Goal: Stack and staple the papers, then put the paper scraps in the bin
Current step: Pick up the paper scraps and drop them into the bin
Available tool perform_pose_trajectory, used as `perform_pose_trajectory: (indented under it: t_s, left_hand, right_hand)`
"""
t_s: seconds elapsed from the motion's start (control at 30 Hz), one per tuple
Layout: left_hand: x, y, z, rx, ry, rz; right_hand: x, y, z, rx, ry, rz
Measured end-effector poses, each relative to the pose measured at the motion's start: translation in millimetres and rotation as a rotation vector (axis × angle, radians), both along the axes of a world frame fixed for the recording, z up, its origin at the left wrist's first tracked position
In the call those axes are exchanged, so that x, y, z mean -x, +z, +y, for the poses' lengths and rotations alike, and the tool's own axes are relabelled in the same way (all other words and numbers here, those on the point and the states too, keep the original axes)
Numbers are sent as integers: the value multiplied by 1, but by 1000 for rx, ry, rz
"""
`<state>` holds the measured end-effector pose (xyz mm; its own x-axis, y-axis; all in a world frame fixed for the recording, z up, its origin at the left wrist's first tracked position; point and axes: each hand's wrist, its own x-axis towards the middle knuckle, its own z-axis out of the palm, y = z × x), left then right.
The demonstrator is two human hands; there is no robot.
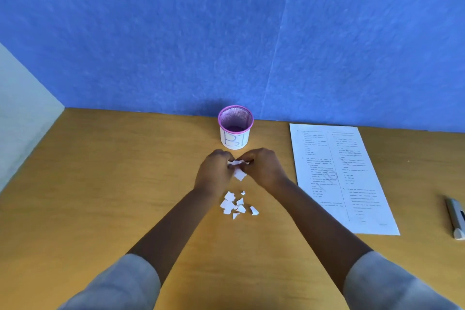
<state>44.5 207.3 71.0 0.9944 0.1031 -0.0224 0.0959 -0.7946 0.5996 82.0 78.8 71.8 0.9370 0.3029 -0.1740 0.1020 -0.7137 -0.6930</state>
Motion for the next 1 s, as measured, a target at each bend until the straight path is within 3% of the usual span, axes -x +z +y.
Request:
perform_pose_trajectory:
  t_s: [0.17, 0.4, 0.7, 0.9, 1.0]
  left_hand:
    - [-41, 32, 4, 46, 18, -96]
    - [-93, 50, 7, 133, 59, -65]
    - [-101, 42, 10, 61, 14, -24]
    - [-68, 28, 11, 52, 8, -285]
    - [-37, 11, 7, 36, 7, -359]
  right_hand:
    - [-38, 35, 5, -17, -44, -68]
    - [-81, 54, 24, -11, -153, -67]
    - [-92, 50, 17, 75, 0, -59]
    - [-57, 44, -9, -190, -150, -161]
    - [-35, 24, -23, -96, -121, -205]
